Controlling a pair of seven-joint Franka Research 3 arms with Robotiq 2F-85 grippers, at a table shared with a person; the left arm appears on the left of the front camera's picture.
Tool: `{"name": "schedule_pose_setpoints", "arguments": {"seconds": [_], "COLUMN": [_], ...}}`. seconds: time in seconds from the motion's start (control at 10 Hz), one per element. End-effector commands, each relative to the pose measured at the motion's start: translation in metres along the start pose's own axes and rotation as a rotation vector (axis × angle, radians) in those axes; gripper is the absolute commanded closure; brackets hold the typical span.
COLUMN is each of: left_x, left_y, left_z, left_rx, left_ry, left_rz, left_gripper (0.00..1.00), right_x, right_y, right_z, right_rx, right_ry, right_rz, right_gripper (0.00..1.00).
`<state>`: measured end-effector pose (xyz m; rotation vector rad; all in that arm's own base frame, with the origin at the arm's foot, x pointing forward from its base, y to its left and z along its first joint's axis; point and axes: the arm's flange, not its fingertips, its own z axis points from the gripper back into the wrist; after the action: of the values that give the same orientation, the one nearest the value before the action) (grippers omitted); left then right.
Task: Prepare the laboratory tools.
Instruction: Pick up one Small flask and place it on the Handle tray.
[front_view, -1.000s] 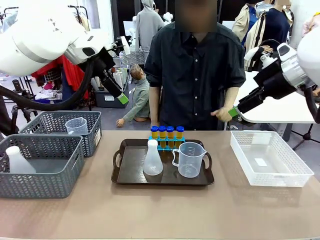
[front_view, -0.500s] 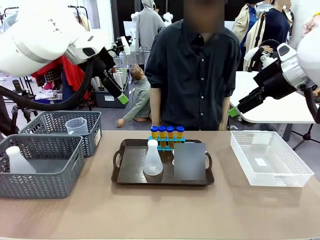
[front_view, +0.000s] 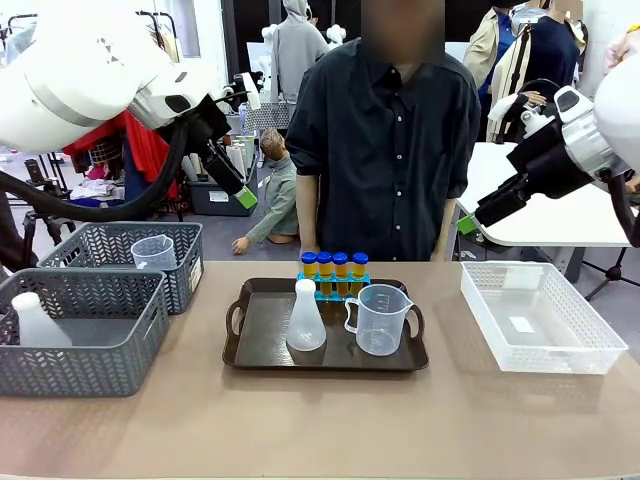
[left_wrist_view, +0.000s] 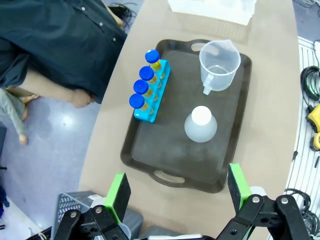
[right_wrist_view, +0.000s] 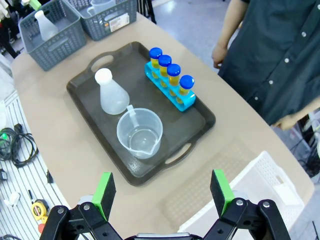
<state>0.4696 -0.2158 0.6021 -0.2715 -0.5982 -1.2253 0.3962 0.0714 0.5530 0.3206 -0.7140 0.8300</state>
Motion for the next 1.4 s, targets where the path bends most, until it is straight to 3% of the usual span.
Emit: {"name": "schedule_pose_setpoints", "arguments": {"seconds": [0.0, 1.3], "left_x": [-0.0006, -0.0006], "left_y": [0.0002, 0.0002], "left_z": [0.001, 0.001], "left_rx": [0.001, 0.001], "left_ry": [-0.003, -0.003], "left_rz": [0.003, 0.003], "left_gripper": [0.0, 0.0], "right_x": [0.0005, 0.0005], "right_y": [-0.0011, -0.0011], "right_z": [0.0, 0.0], "right_rx": [0.022, 0.022], "right_ry": [-0.021, -0.021], "right_rz": [-0.005, -0.005], "right_gripper": [0.0, 0.0]}}
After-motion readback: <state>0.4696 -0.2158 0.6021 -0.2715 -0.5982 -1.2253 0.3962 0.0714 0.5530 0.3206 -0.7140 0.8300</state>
